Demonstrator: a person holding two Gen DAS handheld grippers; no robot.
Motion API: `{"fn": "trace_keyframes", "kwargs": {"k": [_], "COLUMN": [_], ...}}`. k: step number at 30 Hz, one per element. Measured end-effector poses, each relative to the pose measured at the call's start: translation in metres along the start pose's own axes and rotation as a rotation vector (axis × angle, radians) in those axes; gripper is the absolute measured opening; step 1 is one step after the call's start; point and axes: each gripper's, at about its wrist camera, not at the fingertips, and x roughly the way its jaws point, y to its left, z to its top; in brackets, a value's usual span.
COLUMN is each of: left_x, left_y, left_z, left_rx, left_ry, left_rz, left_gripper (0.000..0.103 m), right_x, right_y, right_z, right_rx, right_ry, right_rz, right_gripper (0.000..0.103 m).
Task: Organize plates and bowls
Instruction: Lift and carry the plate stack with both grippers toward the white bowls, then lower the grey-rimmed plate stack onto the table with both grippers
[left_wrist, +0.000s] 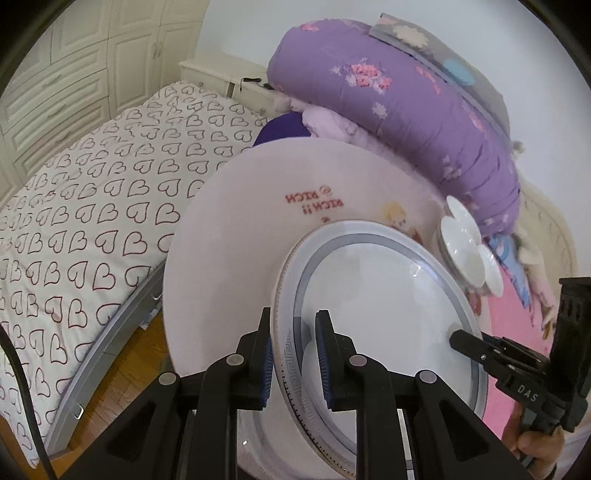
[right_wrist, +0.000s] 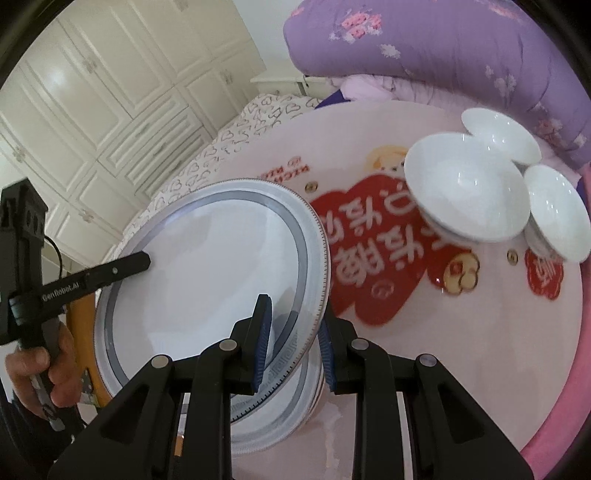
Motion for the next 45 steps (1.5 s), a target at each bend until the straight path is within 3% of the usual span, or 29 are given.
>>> {"fn": "trace_keyframes", "kwargs": {"k": [10,18,23,28,38,45], "left_x": [0.009,0.01,0.014,0.031,0.041,0.042], "left_y": [0.005,-0.002,-0.004,0.002,0.003,0.002], "left_z": [-0.037,-0.048,-0.056,-0.066,-0.063,-0.064], "left_rx": [-0.022,0.014,0.052,0.033,0.042,0.055], "left_ry": [0.04,0.003,-0.023,0.02,0.013,0.005], "left_rz": [0.028,0.052,0.084,0.062,0.054,0.07], "left_gripper": [0.017,0.016,0.02,0.026,0.027,0.027], "right_x": [0.011,0.016,0.018,0.02,0.018,0.018], "right_y": [0.003,0.003,0.004,0.004,0.004,0.012], "right_z": [-0.037,-0.049,-0.05,-0.049,-0.046,-0.047], "right_rx": [0.008,-0.007,-0.015,-0.014,-0.03,-0.064], "right_ry": [0.022,0.039,0.041,0.046,0.059,0.061], "right_rz": [0.023,0.02,0.023,0.029,0.015,-0.046], "right_gripper": [0.025,0.025,0.025,0.025,0.027,0.027]}}
